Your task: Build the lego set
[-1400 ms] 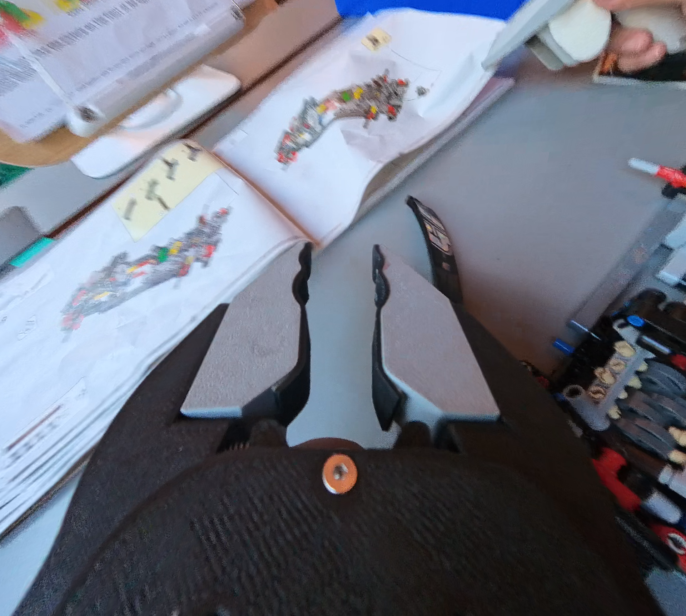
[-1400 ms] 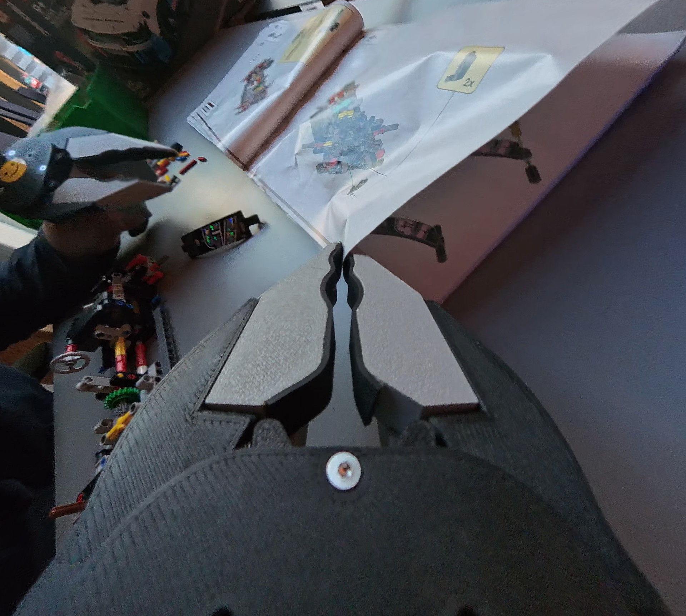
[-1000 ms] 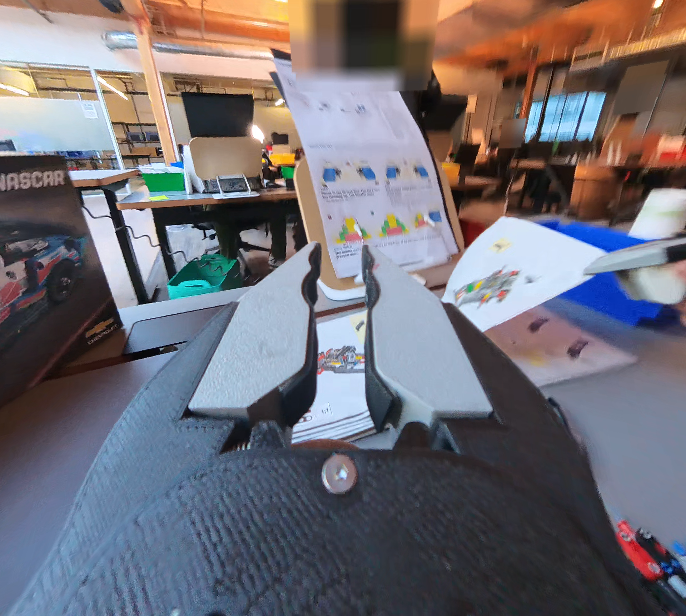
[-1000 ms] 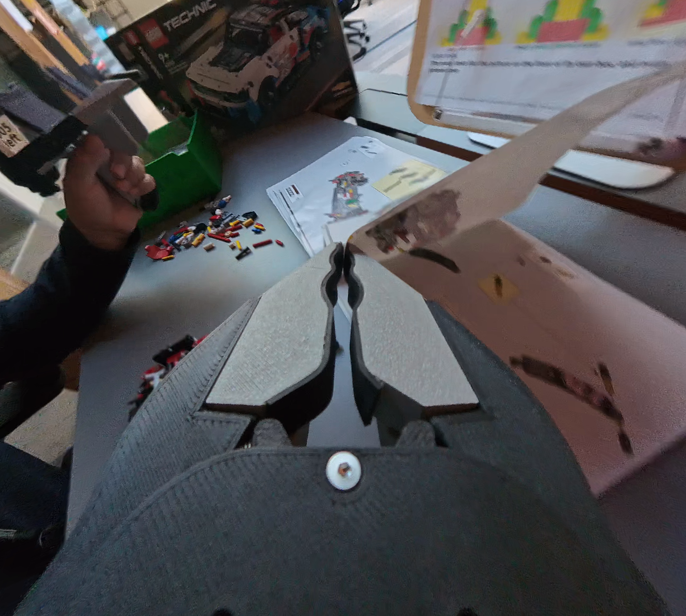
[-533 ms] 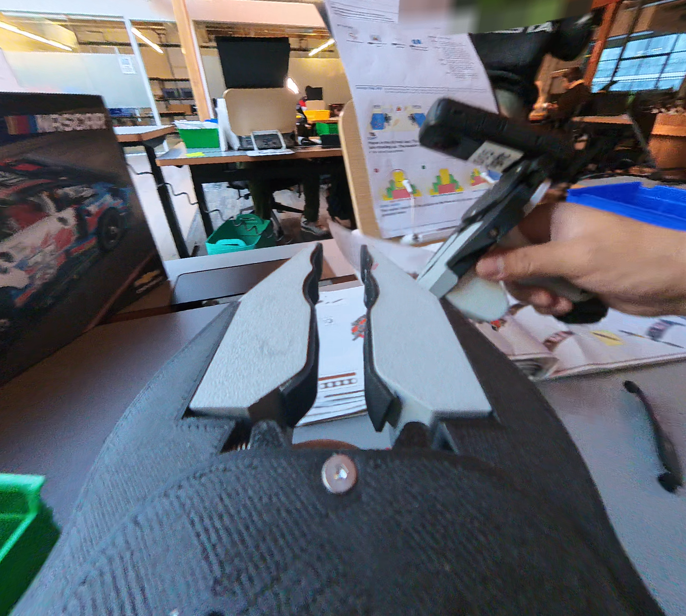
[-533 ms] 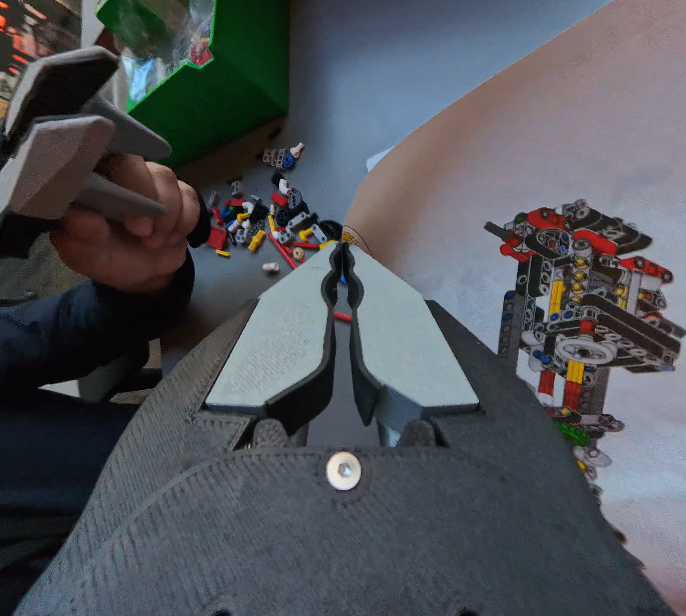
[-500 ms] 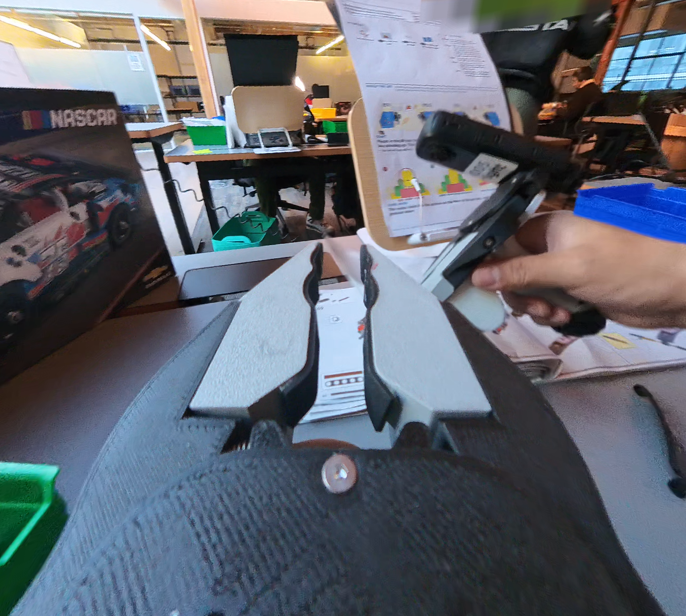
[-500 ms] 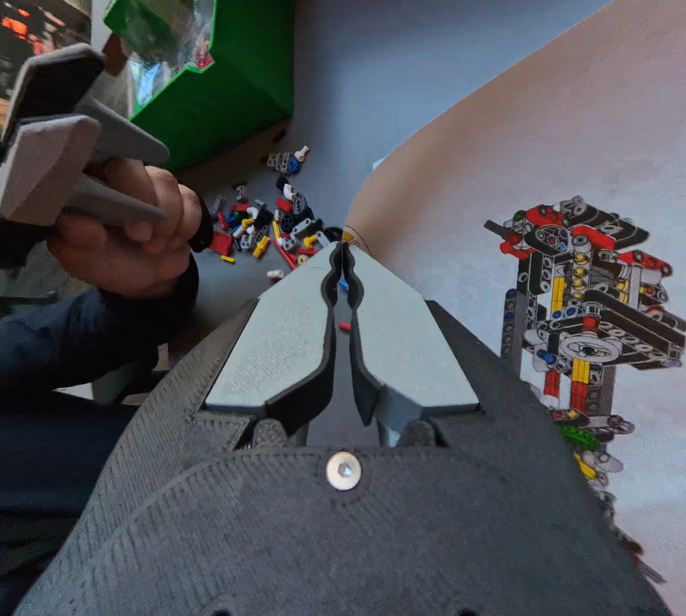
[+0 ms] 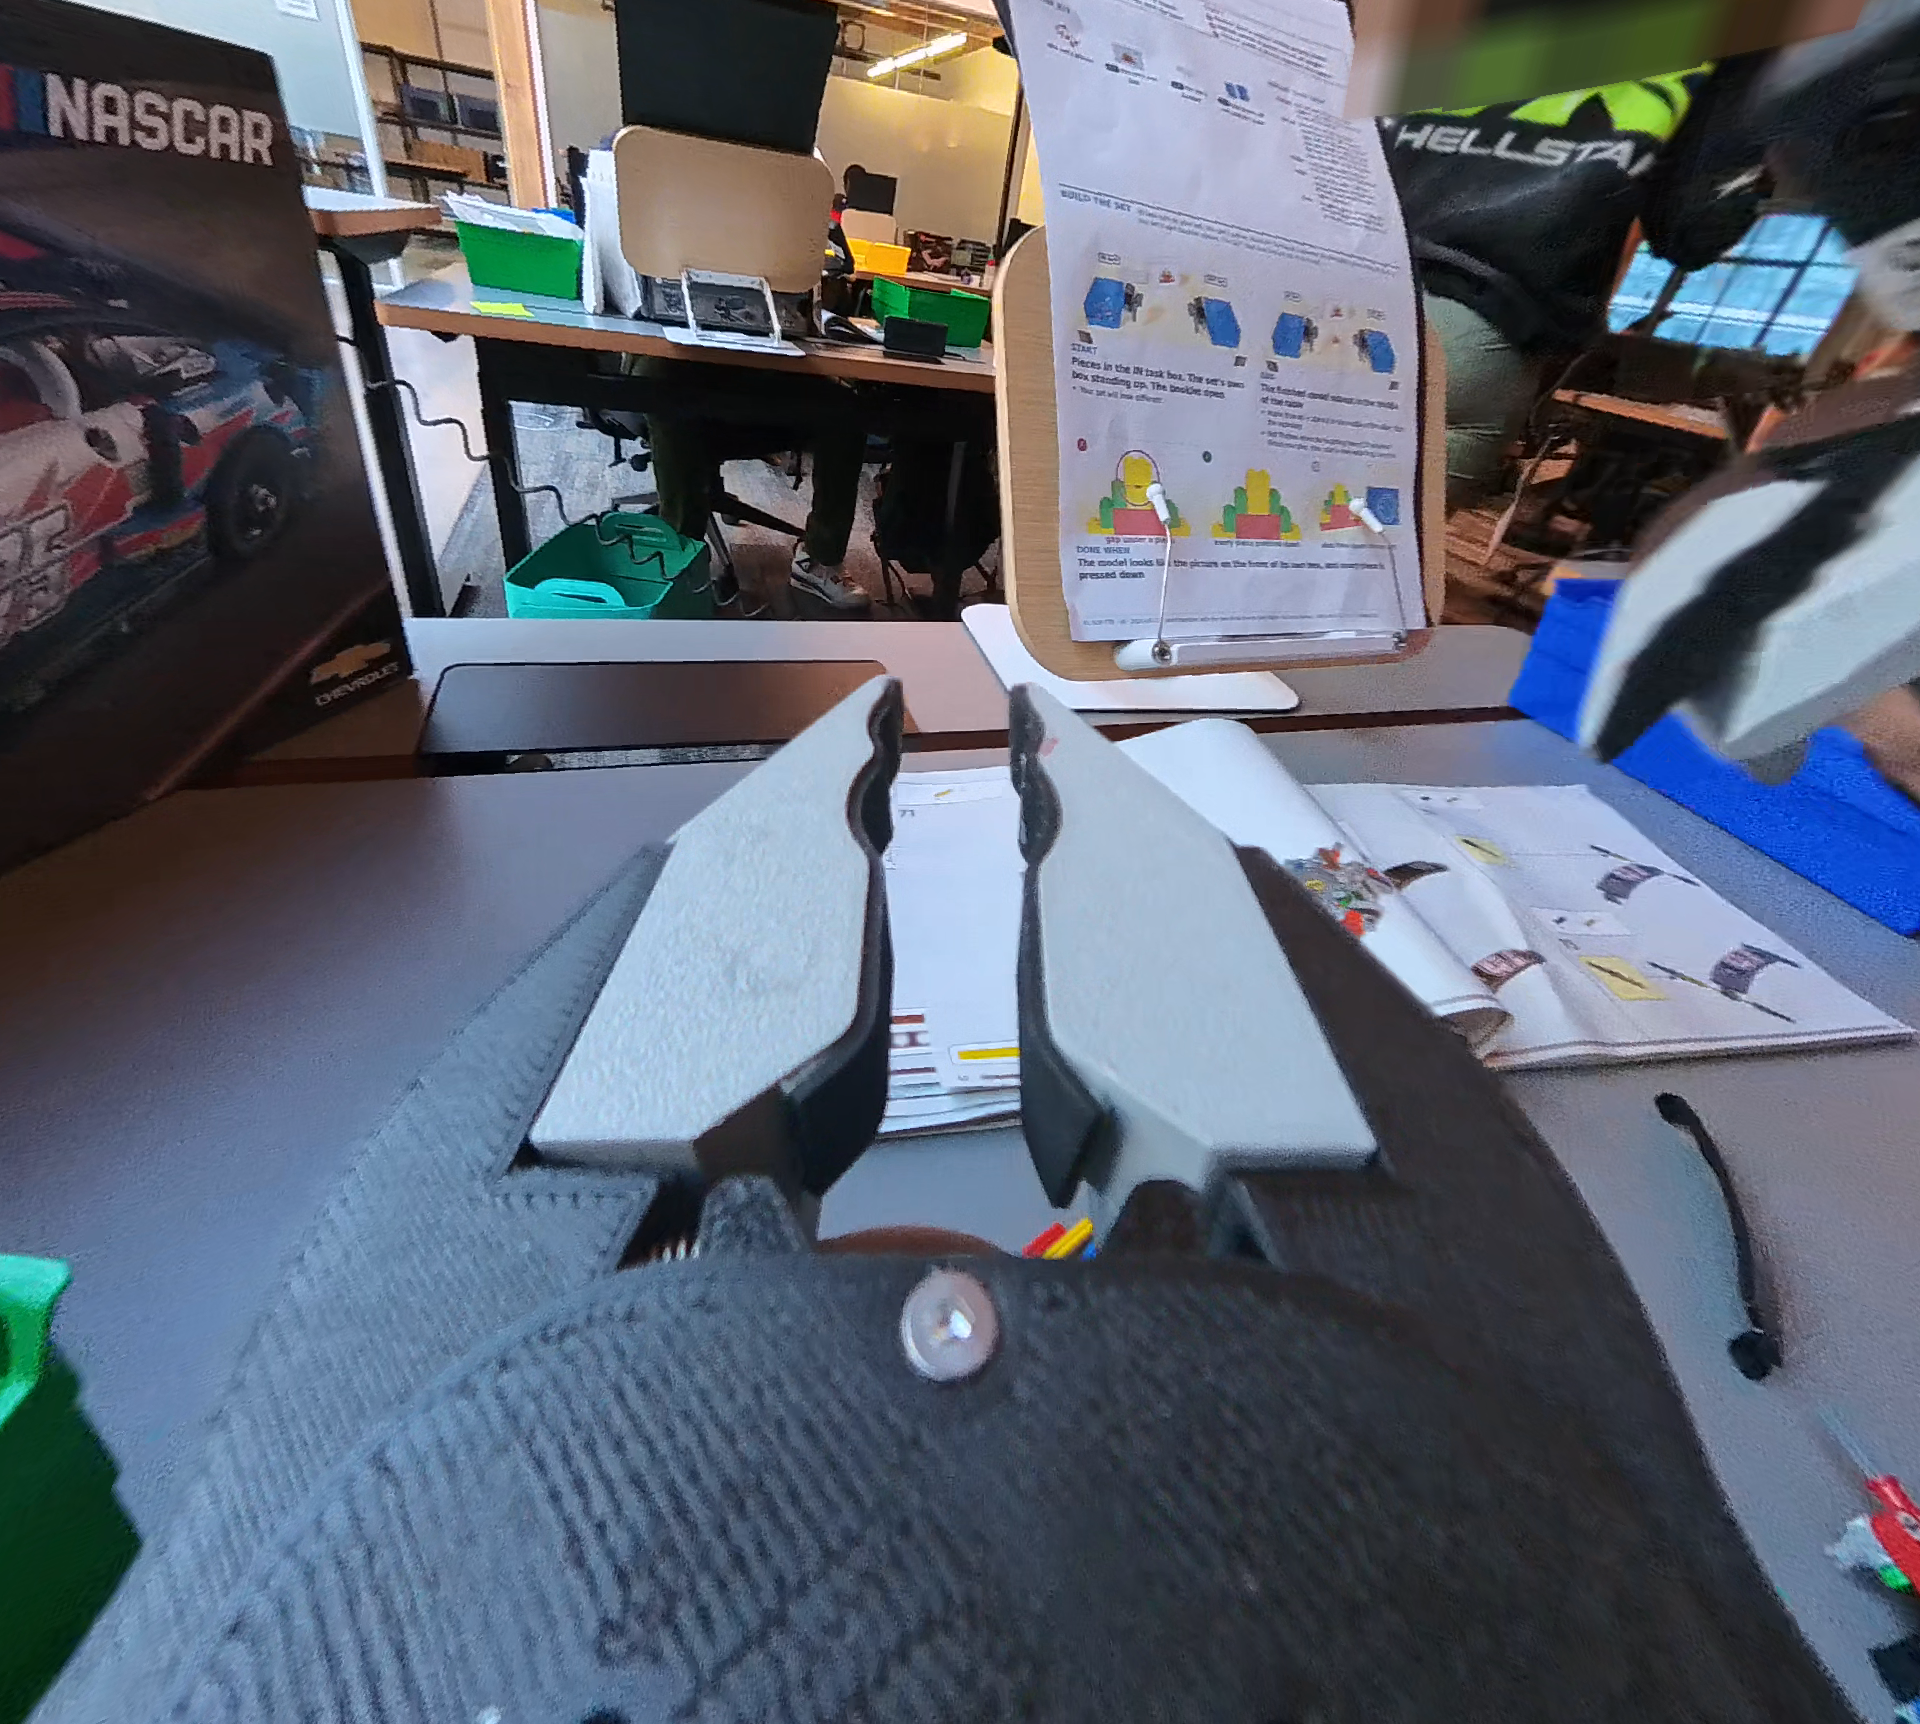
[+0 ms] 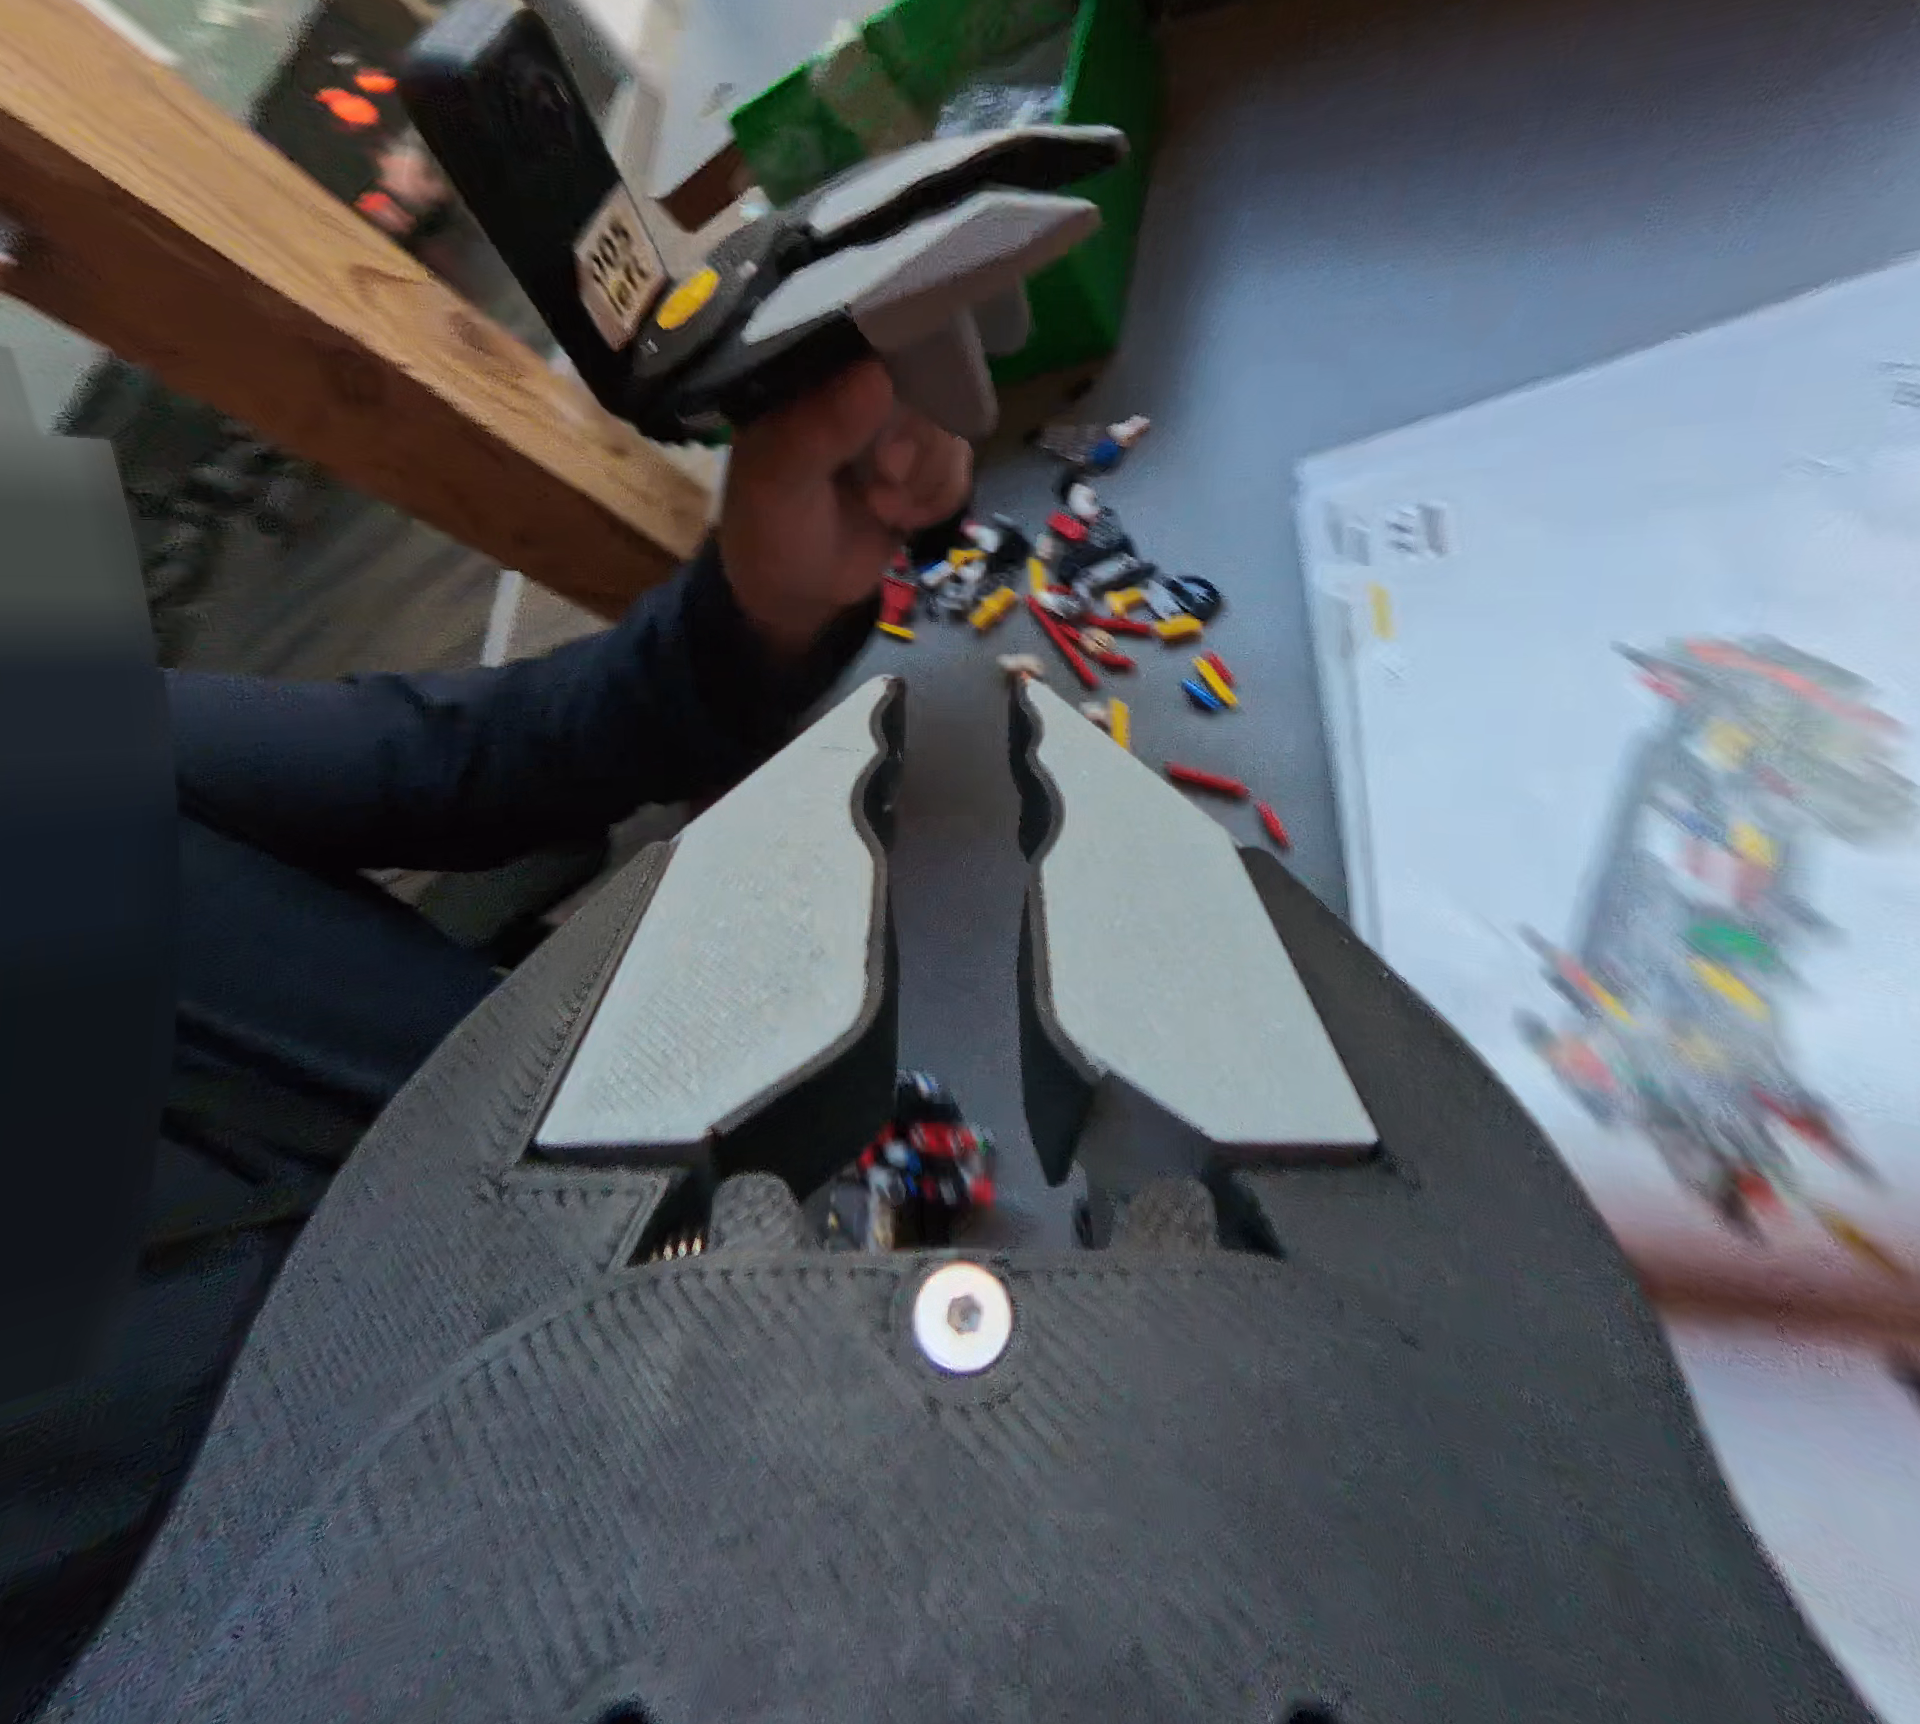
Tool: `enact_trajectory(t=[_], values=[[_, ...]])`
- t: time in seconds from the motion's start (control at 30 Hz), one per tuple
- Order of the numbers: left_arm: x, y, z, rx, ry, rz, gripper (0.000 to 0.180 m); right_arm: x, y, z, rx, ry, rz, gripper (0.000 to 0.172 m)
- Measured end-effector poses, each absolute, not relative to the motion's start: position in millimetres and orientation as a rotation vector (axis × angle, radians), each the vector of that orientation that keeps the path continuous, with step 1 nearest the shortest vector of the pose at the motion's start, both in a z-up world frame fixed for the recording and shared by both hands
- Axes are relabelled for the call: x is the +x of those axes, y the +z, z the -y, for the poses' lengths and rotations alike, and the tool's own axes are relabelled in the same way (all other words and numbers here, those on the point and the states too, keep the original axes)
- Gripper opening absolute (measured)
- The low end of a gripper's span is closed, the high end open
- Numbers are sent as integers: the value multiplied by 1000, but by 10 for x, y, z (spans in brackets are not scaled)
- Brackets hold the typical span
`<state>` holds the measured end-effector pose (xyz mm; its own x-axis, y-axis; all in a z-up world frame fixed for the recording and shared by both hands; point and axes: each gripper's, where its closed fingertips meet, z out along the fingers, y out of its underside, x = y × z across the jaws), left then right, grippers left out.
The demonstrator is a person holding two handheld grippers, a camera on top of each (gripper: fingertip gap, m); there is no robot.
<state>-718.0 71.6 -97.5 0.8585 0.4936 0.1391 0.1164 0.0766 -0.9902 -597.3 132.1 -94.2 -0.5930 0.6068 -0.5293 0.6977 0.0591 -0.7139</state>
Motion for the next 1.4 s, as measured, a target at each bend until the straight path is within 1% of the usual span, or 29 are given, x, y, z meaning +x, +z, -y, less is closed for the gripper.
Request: enact_trajectory(t=[0.13,0.27,0.37,0.43,0.7,0.73,0.8,0.9,0.93,1.0,1.1,1.23,1.33,1.4], values=[[-7038,-1023,-856,-1526,260,464,18,-5407,-1141,-2241,1728,-1674,-2235,19],[-6859,-1123,-1037,-1589,258,393,18,-4955,-1777,-2907,2034,-1585,-2082,21],[-6725,-1231,-1173,-1645,263,337,18,-4751,-2127,-3033,2083,-1523,-2028,21],[-6655,-1300,-1249,-1681,279,303,18,-4750,-2267,-3088,2116,-1479,-2032,21],[-6488,-1468,-1403,-1780,400,171,18,-5466,-2549,-3002,2173,-1221,-2147,15],[-6485,-1473,-1402,-1785,408,165,18,-5539,-2607,-2974,2183,-1149,-2128,12],[-6504,-1472,-1391,-1782,424,164,18,-5719,-2631,-2857,2161,-1132,-2085,5],[-6538,-1493,-1378,-1787,404,184,18,-5965,-2566,-2645,2092,-1179,-2106,1],[-6538,-1489,-1376,-1783,389,192,18,-6021,-2558,-2592,2075,-1164,-2144,5],[-6535,-1470,-1372,-1774,367,201,18,-6112,-2544,-2527,2050,-1129,-2228,4],[-6545,-1452,-1358,-1769,373,203,18,-6189,-2520,-2418,2008,-1119,-2257,6],[-6569,-1448,-1339,-1766,374,213,18,-6199,-2607,-2394,2002,-1094,-2281,4],[-6576,-1458,-1337,-1769,368,218,18,-6135,-2465,-2399,1975,-1167,-2238,5],[-6578,-1452,-1333,-1767,372,217,18,-6071,-2244,-2420,1960,-1294,-2249,5]])
